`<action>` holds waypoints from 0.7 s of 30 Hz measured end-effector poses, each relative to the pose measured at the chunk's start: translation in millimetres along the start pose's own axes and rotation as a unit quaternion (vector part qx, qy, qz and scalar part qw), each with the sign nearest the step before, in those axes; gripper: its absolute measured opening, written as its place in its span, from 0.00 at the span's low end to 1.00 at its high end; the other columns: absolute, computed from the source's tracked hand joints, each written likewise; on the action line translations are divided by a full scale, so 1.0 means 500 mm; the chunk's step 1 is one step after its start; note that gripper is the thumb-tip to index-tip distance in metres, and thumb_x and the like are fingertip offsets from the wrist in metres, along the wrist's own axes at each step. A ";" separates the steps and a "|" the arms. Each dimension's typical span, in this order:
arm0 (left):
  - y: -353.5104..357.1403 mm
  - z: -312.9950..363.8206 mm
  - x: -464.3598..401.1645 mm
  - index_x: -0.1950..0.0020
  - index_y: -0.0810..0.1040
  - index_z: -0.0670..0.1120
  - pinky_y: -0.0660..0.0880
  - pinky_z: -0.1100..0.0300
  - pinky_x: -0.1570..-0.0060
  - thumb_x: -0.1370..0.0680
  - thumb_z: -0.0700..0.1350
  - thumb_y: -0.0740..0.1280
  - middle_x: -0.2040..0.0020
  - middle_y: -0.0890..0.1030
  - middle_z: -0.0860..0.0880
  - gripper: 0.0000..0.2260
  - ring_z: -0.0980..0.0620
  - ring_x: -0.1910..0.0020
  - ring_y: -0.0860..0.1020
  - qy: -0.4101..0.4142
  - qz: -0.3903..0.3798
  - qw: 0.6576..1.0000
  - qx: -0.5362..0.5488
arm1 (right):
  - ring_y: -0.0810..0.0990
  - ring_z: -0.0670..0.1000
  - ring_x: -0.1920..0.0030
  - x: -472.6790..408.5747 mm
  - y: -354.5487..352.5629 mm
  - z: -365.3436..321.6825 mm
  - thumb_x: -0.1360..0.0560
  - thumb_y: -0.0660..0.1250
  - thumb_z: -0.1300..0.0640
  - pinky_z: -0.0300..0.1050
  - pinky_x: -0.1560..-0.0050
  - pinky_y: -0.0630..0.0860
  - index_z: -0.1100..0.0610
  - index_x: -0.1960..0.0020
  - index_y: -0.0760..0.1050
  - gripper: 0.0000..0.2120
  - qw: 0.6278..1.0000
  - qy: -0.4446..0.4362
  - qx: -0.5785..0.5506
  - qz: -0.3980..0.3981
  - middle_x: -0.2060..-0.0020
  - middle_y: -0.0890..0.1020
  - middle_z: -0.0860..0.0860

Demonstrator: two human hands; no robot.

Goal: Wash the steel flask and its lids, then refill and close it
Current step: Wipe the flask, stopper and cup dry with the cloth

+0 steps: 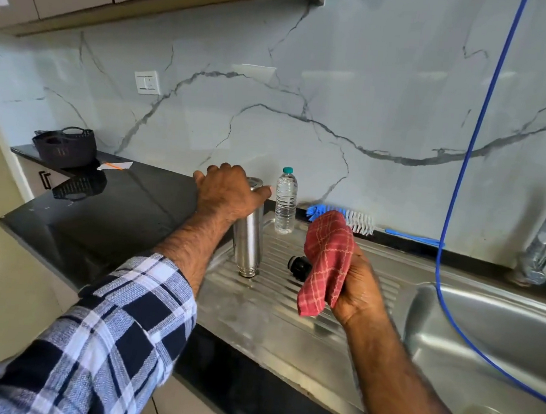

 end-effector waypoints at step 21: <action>-0.172 0.312 0.171 0.60 0.83 0.53 0.80 0.55 0.59 0.31 0.75 0.65 0.62 0.85 0.47 0.26 0.45 0.60 0.82 -0.045 -0.242 0.806 0.538 | 0.72 0.60 0.25 0.199 0.100 -0.292 0.22 0.61 0.45 0.63 0.26 0.62 0.55 0.22 0.71 0.30 0.417 -0.509 0.752 0.031 0.22 0.71 0.57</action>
Point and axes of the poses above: each hand's wrist, its own x-axis away from the middle knuckle, its own y-axis out of the palm, z = x × y, the point moved 2 cm from there along -x, towards the middle knuckle
